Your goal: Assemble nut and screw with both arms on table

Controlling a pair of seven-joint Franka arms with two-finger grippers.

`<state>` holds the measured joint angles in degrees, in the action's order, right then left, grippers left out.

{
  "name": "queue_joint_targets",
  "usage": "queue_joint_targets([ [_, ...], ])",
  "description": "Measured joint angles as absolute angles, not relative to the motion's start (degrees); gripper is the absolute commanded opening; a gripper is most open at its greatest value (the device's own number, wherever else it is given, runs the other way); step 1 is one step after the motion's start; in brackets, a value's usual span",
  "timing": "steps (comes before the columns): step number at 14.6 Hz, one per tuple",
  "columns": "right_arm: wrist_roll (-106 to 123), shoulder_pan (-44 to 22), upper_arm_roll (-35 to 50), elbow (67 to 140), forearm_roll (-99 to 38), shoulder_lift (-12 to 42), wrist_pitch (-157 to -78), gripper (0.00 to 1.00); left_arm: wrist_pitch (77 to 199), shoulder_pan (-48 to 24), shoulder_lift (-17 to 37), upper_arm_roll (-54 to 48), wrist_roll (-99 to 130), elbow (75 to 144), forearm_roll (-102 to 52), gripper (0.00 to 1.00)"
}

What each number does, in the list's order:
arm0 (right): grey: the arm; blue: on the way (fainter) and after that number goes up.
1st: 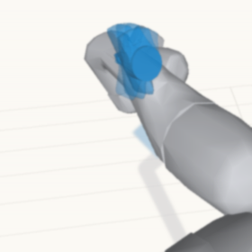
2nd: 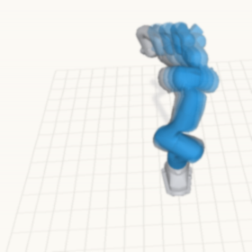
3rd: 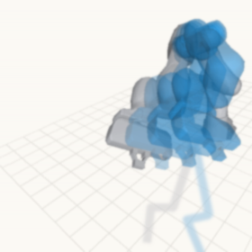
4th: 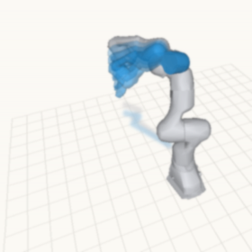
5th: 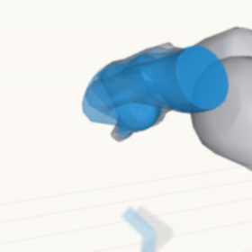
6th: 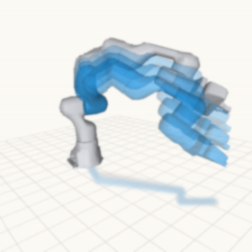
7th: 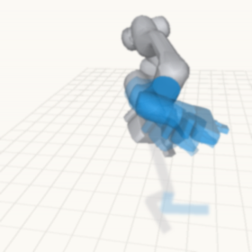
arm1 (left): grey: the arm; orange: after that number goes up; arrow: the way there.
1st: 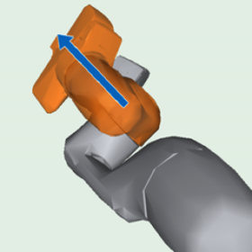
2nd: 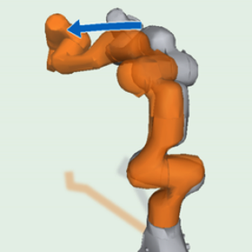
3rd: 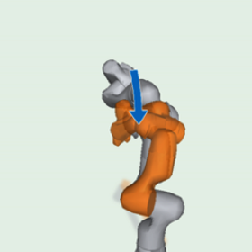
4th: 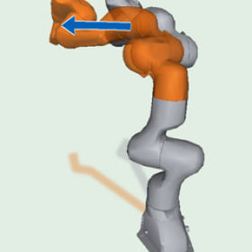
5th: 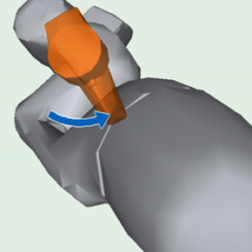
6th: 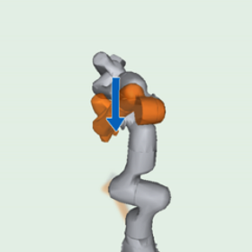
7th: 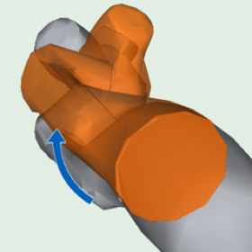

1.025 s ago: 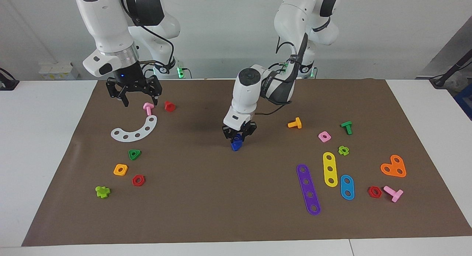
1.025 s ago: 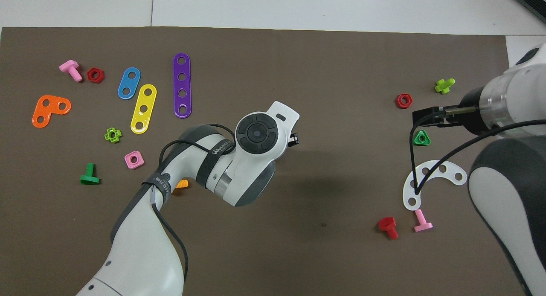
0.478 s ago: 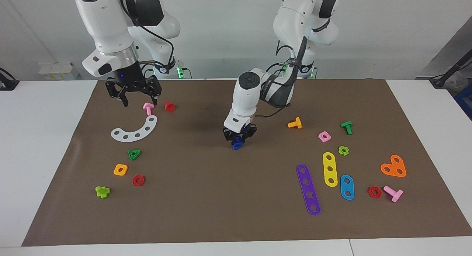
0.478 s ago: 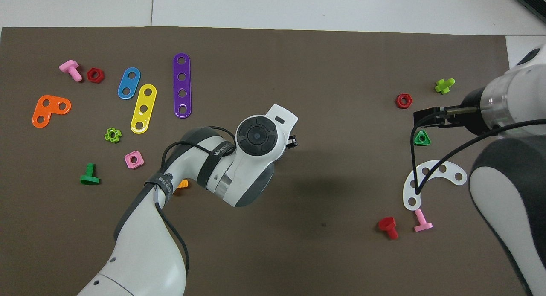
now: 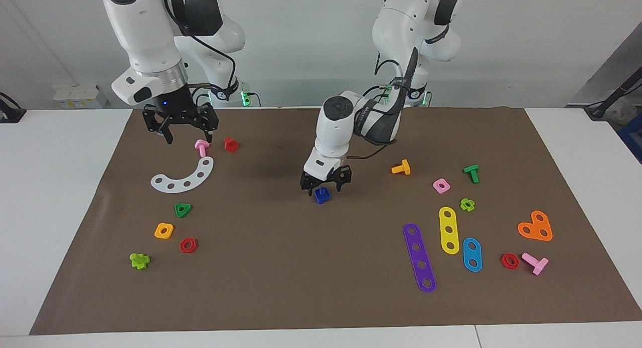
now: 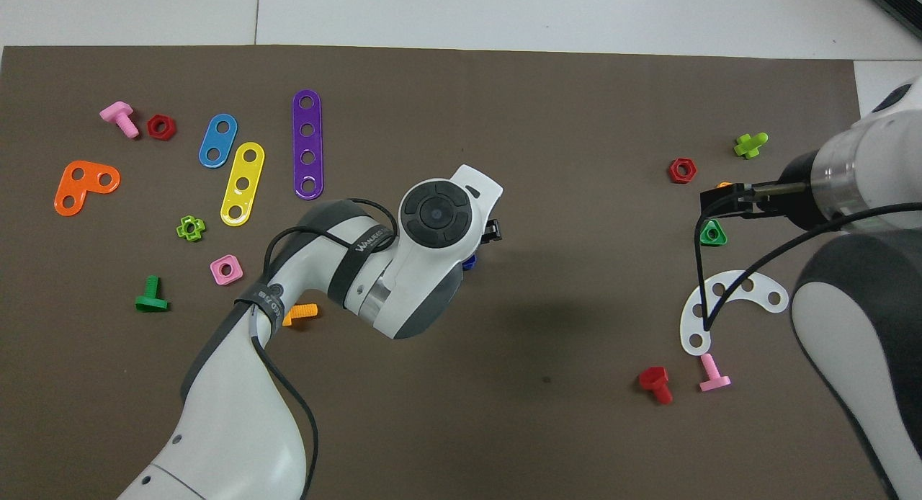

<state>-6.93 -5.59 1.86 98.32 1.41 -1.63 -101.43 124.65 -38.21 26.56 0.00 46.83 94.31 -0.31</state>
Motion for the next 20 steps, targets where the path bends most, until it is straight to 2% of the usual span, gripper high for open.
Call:
queue_joint_targets([
  [4, -6.93, -5.43, 1.82, 98.14, 1.4, -1.63, -101.42, 1.0, 112.6, -28.17, 26.37, -0.09, 38.9, 83.81, 0.11, 1.0],
  [8, -6.93, -4.65, 1.75, 96.16, 1.38, -1.63, -99.03, 1.0, 104.18, -16.62, 21.91, 0.09, 22.29, 81.78, -0.1, 0.99],
  [10, -6.93, -4.66, 1.76, 94.65, 1.35, -1.64, -97.48, 1.0, 100.58, -11.53, 19.4, 0.2, 14.76, 82.64, -0.04, 0.98],
  [13, -7.12, -4.68, 1.76, 94.19, 1.34, -1.77, -96.42, 1.0, 97.6, -6.91, 14.62, 0.29, 8.23, 87.73, 2.64, 0.97],
  [17, -7.21, -4.69, 1.78, 94.36, 1.34, -1.77, -96.28, 1.0, 96.79, -6.79, 6.55, -0.32, 7.82, 96.06, 4.17, 1.0],
  [20, -7.21, -4.81, 1.82, 94.46, 1.33, -1.77, -96.08, 1.0, 96.84, -6.77, 2.61, -0.31, 7.83, 97.13, 3.39, 1.0],
])
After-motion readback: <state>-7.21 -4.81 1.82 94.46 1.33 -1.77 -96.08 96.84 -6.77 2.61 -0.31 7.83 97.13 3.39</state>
